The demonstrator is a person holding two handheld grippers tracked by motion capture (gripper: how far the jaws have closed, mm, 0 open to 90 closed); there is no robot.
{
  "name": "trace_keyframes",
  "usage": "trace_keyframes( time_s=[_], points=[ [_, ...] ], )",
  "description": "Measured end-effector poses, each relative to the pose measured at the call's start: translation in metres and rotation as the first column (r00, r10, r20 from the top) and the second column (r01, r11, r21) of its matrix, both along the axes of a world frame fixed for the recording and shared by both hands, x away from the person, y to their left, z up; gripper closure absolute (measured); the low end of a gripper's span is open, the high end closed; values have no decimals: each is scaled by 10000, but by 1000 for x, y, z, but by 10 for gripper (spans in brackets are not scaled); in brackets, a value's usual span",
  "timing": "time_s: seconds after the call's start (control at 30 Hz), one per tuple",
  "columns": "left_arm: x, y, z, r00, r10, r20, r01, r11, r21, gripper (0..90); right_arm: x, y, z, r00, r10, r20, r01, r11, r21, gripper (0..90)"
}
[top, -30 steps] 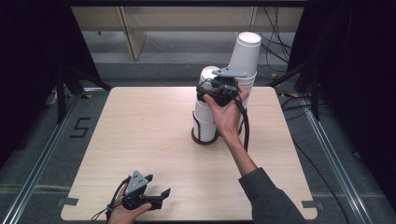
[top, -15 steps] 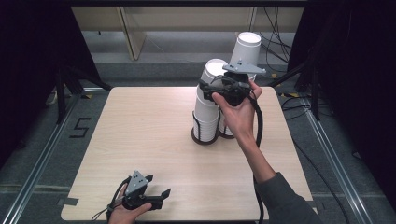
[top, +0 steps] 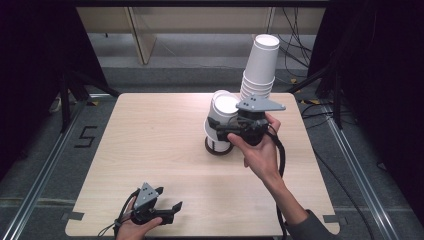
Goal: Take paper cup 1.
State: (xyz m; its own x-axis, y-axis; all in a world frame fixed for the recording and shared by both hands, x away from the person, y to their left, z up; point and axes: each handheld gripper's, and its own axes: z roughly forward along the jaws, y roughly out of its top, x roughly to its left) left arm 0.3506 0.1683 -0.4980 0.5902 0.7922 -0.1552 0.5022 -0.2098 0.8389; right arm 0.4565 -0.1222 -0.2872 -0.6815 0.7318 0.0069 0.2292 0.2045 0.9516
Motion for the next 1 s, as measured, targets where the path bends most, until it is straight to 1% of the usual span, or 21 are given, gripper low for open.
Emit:
trace_keyframes(
  time_s=[0.1,0.13,0.17,0.2,0.23,0.27,0.3,0.37,0.43,0.47,0.5,0.53,0.57,0.63,0.67,0.77,0.83,0.87,0.9,0.97,1.0],
  points=[
    [0,0,0,10000,32,-6,-32,10000,-48,147,-7,2,-16,9987,391,-331,-389,9992,58,206],
    [0,0,0,10000,46,-9,-46,10000,-51,147,-9,2,-20,9987,356,-355,-356,9994,17,206],
    [0,0,0,10000,21,-3,-21,10000,-33,147,-9,3,-24,9980,483,-411,-485,9988,-40,206],
    [0,0,0,10000,21,-3,-21,10000,-33,147,-10,3,-28,9974,471,-554,-475,9989,-45,206],
    [0,0,0,10000,-9,-7,9,10000,14,147,-10,3,-28,9974,471,-554,-475,9989,-45,206],
    [0,0,0,10000,-33,-1,33,10000,21,147,-11,4,-34,9969,471,-629,-470,9989,28,206],
    [0,0,0,10000,20,9,-20,10000,30,147,-11,3,-45,9952,588,-783,-595,9982,-59,206],
    [0,0,0,10000,47,-11,-47,10000,-27,147,-11,3,-54,9926,732,-973,-732,9973,35,205],
    [0,0,0,10000,36,-11,-36,10000,25,147,-11,1,-64,9887,834,-1248,-823,9965,141,205],
    [0,0,0,10000,36,-11,-36,10000,25,147,-11,1,-64,9887,834,-1248,-823,9965,141,205],
    [0,0,0,10000,53,-21,-53,10000,-24,147,-10,-1,-69,9890,823,-1228,-817,9966,103,205],
    [0,0,0,10000,-30,19,30,10000,34,147,-8,-3,-77,9867,895,-1359,-906,9959,-19,205],
    [0,0,0,10000,-27,43,27,10000,49,147,-9,-3,-81,9845,876,-1521,-872,9962,92,205],
    [0,0,1,10000,-3,45,2,10000,87,147,-9,-5,-83,9840,877,-1548,-888,9961,3,205],
    [0,0,1,10000,-9,44,9,10000,80,147,-10,-5,-89,9822,878,-1663,-894,9960,-22,205],
    [0,-1,0,10000,-45,40,45,10000,12,147,-12,-8,-93,9811,883,-1723,-927,9955,-175,205],
    [0,-1,1,10000,-81,32,81,10000,18,147,-13,-8,-95,9806,932,-1725,-979,9950,-184,204],
    [0,-1,1,10000,-1,51,1,10000,25,147,-14,-8,-97,9802,930,-1746,-970,9952,-143,204],
    [0,-1,1,10000,-3,62,2,10000,23,147,-14,-8,-99,9796,1067,-1700,-1104,9938,-121,204],
    [0,-1,1,10000,-13,83,13,10000,1,147,-16,-8,-102,9774,1034,-1846,-1088,9939,-191,204],
    [0,-1,1,10000,-15,86,15,10000,-2,148,-16,-8,-104,9767,1198,-1782,-1243,9921,-148,203]
  ],
)
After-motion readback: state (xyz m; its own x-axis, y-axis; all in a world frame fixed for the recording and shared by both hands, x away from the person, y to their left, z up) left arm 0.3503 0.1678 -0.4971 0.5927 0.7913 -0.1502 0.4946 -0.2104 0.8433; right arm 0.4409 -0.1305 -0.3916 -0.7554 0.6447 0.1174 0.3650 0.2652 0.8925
